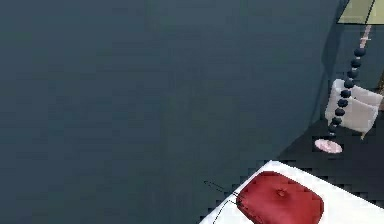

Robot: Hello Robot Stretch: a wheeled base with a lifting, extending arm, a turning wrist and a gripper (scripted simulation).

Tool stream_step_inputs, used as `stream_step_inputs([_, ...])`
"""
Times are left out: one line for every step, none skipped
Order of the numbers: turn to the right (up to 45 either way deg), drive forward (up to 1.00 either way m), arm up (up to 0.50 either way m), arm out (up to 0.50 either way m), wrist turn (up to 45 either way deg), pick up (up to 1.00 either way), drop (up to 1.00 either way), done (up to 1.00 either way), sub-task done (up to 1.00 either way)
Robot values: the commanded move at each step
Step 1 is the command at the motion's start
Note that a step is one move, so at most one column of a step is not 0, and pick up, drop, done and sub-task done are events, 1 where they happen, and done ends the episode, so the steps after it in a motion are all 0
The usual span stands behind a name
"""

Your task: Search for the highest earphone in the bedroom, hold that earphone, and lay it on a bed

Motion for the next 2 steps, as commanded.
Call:
stream_step_inputs([-45.0,0.0,0.0,0.0,0.0,0.0,0.0,0.0,0.0])
stream_step_inputs([-45.0,0.0,0.0,0.0,0.0,0.0,0.0,0.0,0.0])
